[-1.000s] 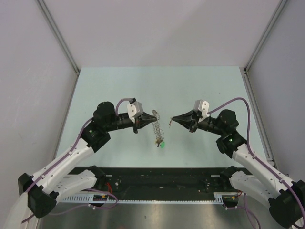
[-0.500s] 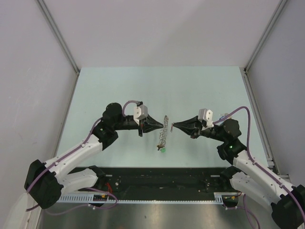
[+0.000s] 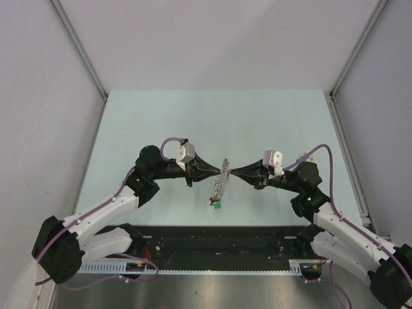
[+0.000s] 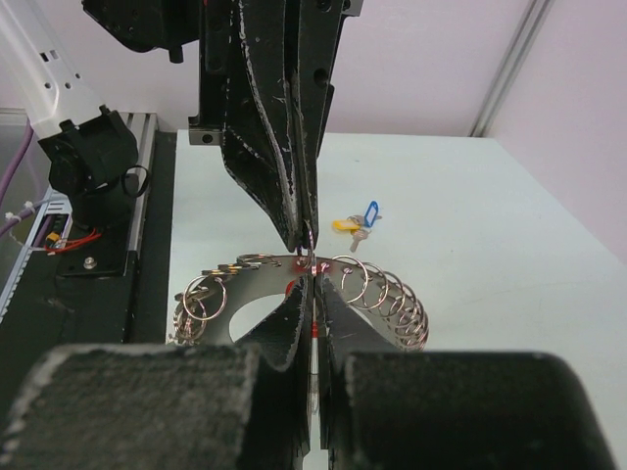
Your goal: Put the keys on the keyring
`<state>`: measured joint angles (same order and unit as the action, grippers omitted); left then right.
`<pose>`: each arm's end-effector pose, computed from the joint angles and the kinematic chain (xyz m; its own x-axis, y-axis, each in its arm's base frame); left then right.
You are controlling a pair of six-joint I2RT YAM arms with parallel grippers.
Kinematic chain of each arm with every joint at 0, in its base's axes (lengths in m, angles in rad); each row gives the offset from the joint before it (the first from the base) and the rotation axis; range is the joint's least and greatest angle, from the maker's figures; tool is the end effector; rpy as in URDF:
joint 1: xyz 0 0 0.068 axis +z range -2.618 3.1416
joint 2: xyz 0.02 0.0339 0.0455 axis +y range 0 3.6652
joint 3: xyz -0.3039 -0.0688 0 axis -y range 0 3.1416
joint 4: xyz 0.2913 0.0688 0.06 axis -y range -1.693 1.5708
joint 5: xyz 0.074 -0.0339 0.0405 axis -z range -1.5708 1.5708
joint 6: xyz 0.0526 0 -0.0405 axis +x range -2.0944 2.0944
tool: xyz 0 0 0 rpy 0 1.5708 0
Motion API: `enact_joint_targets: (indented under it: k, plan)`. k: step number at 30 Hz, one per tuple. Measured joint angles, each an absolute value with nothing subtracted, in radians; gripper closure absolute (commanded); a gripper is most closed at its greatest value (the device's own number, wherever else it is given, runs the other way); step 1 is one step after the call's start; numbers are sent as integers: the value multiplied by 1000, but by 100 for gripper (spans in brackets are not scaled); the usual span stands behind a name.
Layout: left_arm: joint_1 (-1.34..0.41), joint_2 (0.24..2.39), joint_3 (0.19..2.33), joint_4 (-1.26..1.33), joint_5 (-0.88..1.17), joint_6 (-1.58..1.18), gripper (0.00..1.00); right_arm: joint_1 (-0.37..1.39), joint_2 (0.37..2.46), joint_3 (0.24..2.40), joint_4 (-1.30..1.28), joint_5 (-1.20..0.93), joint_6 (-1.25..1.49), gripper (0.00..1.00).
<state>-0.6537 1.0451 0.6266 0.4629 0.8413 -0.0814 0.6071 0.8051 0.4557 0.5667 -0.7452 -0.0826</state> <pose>0.1881 -0.1935 0.3176 -0.0459 -0.0331 -0.9984 0.9961 0.0737 -0.0482 0.1551 0.1512 0.3135 0.2559 0.1039 -0.9611 -0.9452 0.2352 -0.2263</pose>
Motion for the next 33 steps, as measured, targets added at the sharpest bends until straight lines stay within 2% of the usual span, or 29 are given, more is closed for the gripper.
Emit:
enact_joint_targets:
  k: [14, 33]
  plan:
    - [-654, 1040, 585, 598, 827, -176, 99, 614, 806, 453, 576, -738, -84, 100]
    - [-654, 1040, 585, 620, 823, -186, 99, 628, 806, 435, 655, -735, -43, 100]
